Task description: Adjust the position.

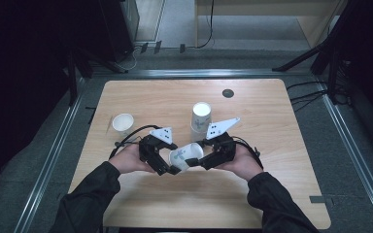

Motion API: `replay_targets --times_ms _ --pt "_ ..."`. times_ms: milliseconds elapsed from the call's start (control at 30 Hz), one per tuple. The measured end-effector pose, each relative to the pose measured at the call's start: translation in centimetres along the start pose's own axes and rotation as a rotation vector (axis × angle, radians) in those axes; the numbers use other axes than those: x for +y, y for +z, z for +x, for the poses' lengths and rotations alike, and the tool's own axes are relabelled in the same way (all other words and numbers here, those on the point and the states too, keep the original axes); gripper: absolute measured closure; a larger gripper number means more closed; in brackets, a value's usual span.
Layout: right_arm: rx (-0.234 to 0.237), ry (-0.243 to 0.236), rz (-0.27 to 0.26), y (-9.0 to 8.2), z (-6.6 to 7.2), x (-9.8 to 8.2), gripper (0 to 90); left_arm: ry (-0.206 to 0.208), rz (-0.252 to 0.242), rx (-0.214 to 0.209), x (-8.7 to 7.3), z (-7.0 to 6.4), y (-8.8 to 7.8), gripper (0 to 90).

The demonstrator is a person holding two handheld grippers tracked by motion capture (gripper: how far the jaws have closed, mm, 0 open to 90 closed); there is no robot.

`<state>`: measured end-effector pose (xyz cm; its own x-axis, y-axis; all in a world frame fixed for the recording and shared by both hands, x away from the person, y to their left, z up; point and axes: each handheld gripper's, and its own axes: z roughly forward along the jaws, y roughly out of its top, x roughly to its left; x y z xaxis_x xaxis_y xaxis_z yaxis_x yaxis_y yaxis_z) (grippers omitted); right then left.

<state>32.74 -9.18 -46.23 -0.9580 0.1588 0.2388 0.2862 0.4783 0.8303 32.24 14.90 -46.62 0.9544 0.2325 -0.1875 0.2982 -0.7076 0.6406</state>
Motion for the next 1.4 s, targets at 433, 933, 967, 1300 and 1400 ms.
replay_targets --times_ms 433,933,967,1300,1400 --pt "0.026 0.034 -0.042 0.1 -0.1 0.2 33.7 0.028 -0.033 0.008 0.0 -0.3 0.3 14.9" --pt "0.019 0.028 -0.024 0.1 0.0 0.1 26.3 0.037 -0.022 -0.017 0.1 -0.2 -0.8 24.3" --pt "0.019 0.028 -0.024 0.1 0.0 0.1 26.3 0.037 -0.022 -0.017 0.1 -0.2 -0.8 24.6" --pt "-0.018 -0.005 0.01 0.1 0.1 -0.2 24.6 0.054 0.069 0.033 0.6 0.2 -2.1 24.6" --pt "-0.013 0.0 0.012 0.0 0.1 -0.3 24.6 0.055 0.103 0.039 0.7 0.4 -2.3 24.6"
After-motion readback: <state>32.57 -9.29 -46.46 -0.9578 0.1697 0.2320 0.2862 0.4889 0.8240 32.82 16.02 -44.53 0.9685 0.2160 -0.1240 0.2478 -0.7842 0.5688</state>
